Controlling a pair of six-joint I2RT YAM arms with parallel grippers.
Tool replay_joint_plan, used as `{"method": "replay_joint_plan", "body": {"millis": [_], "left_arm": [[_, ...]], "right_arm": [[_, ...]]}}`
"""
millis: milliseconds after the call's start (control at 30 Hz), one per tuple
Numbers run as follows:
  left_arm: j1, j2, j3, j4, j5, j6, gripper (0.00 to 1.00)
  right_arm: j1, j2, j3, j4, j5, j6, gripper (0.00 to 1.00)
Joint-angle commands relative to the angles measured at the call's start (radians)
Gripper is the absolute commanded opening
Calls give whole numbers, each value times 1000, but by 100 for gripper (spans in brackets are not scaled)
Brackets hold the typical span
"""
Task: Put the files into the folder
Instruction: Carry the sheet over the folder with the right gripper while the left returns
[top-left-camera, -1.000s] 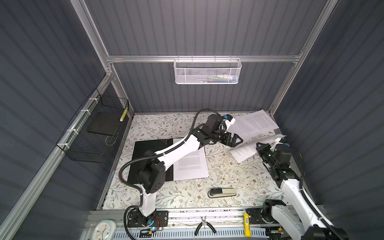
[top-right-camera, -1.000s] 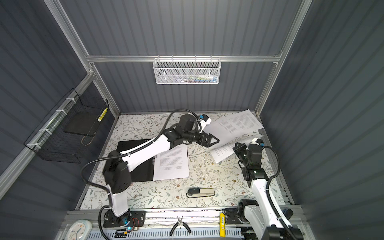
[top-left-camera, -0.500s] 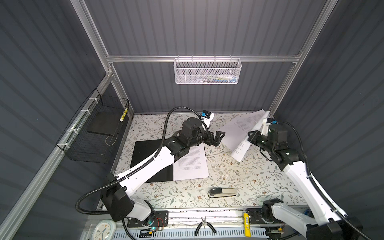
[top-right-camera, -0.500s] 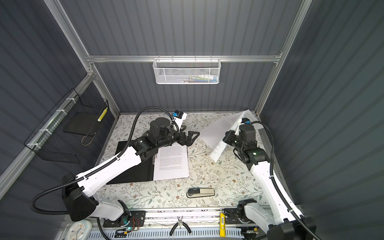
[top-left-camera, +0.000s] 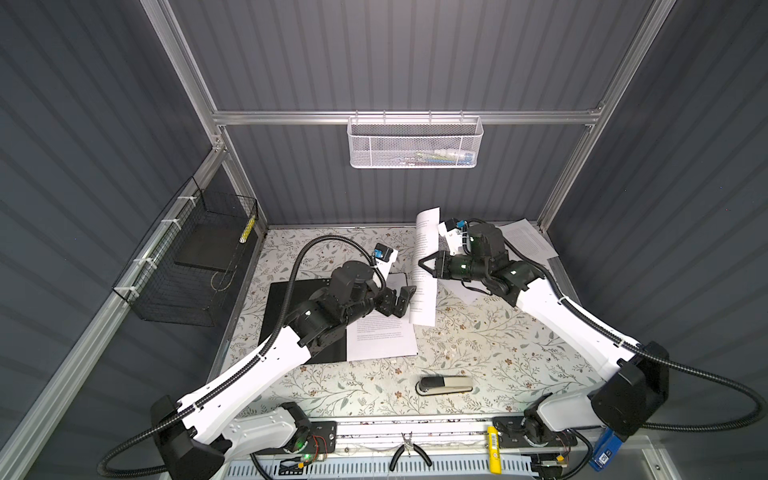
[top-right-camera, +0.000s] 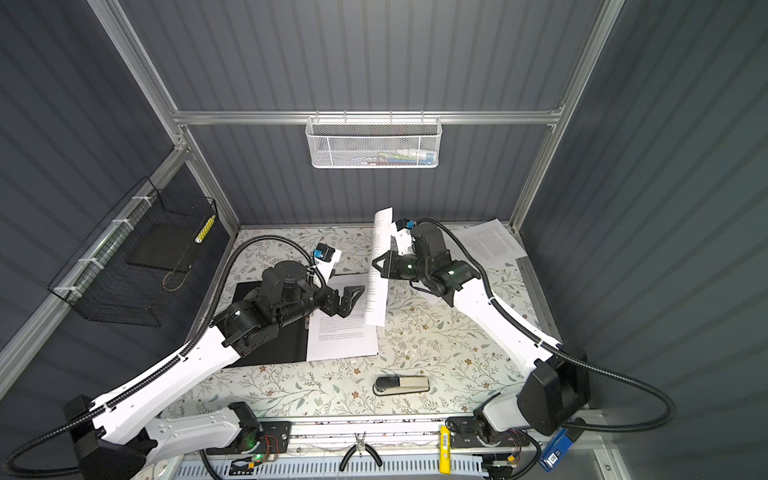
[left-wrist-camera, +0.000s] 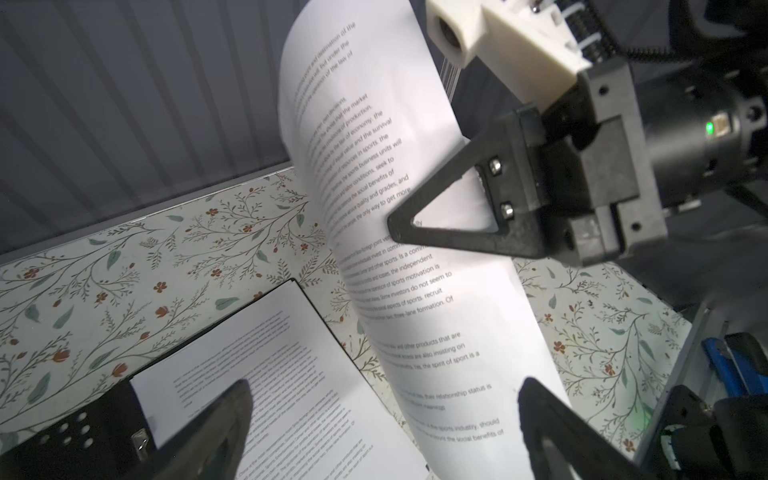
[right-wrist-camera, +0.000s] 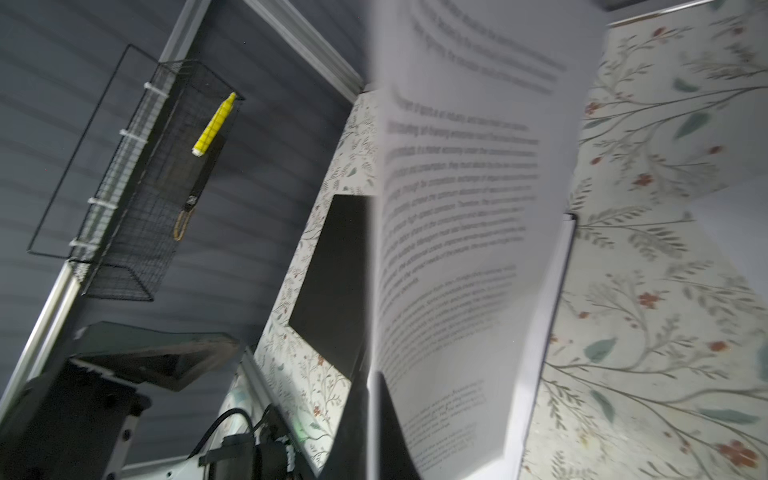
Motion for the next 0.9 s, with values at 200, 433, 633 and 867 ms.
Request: {"method": "replay_joint_plan", "body": {"millis": [200, 433, 633, 867], "left_arm": [[-6, -125, -199, -20, -132, 42, 100], [-10, -14, -126, -64, -44, 30, 100], [-7, -40, -140, -28, -27, 42, 100], [-7, 7, -112, -64, 1, 51, 100]], "right_arm": [[-78, 159, -105, 88, -10, -49, 0], [-60, 354, -121, 101, -7, -136, 0], [-43, 425, -69, 60, -28, -161, 0], [-13, 473, -59, 96, -59, -137, 0]]}}
